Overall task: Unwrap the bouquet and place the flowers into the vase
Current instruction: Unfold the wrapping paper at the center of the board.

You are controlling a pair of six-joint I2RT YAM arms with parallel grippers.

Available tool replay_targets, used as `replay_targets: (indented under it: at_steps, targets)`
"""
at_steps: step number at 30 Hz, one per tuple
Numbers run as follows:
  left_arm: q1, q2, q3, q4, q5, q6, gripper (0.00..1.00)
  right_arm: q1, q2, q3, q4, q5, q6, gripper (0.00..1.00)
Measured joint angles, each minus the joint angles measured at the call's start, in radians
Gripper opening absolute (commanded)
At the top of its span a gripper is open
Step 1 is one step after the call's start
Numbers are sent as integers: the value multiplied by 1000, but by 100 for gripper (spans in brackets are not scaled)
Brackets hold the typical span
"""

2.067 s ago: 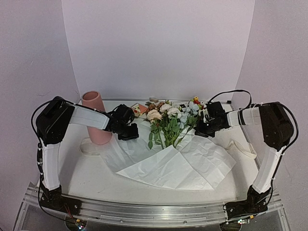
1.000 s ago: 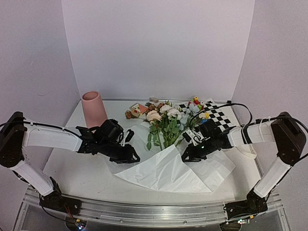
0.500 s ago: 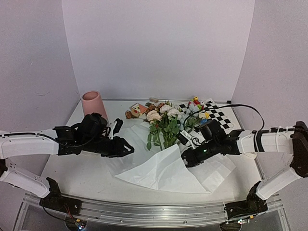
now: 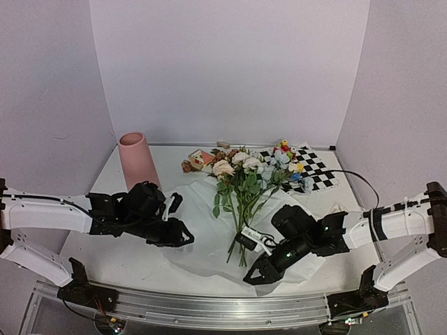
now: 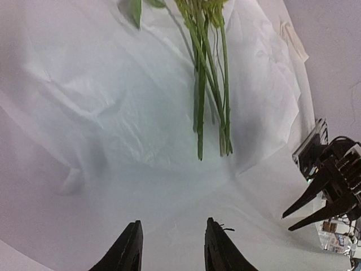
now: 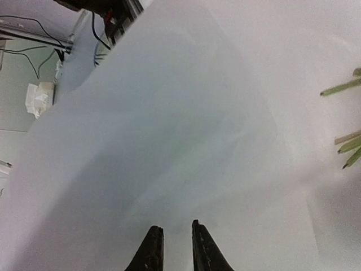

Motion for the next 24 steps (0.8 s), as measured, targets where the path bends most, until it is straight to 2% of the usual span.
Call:
replay_targets:
  at_steps: [5,12,19,24]
  targets:
    - [-103,20,-20,-16,-10,-40,39,72,71,-55,22,119,62,19]
    - [-206,91,-21,-18,-40,-93,39,77,103,-69,32,261,120,20]
    - [-219,102,-23,-18,-92,-128,40,77,95,-10,-14,425,128,23]
    - [-219,163,-24,-20,-119,-135,39,77,62,71,-84,649,182,25]
